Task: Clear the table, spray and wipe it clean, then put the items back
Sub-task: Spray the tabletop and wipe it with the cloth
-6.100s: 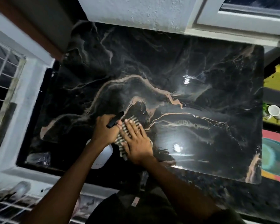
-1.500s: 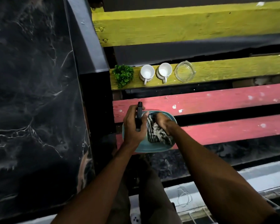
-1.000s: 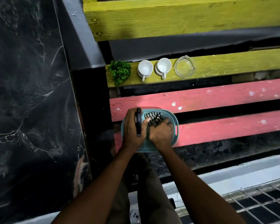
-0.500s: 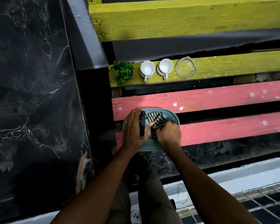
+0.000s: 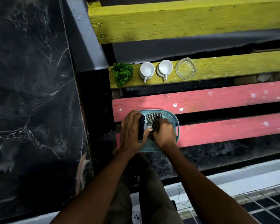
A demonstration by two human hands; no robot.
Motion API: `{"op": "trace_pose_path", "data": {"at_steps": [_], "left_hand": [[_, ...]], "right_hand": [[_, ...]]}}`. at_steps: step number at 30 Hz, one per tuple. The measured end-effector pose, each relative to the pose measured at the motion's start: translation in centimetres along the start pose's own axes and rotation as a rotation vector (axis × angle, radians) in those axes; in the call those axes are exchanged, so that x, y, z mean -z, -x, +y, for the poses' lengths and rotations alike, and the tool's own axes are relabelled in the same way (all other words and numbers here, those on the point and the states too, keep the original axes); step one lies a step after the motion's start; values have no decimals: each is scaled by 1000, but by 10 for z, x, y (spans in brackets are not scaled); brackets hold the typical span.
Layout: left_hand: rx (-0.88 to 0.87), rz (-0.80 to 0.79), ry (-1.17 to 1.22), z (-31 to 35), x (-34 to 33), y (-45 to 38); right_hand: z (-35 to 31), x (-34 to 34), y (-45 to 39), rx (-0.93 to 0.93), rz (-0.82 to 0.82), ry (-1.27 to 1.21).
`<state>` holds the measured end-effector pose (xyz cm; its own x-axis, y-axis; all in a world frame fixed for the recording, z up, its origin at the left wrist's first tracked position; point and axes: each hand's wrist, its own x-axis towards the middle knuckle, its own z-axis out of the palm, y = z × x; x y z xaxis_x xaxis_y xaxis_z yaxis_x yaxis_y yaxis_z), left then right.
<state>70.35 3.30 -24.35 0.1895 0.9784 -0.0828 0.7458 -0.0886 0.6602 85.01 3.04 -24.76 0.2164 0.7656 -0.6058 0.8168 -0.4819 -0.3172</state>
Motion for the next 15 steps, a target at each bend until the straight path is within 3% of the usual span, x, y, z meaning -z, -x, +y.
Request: {"op": "trace_pose_path", "data": {"at_steps": [4, 15], "left_hand": [[27, -66, -112, -4, 7, 5], [73, -179, -211, -8, 9, 8]], "right_hand": [[6, -2, -8, 11, -86, 154], [-4, 1, -16, -138, -10, 209]]}}
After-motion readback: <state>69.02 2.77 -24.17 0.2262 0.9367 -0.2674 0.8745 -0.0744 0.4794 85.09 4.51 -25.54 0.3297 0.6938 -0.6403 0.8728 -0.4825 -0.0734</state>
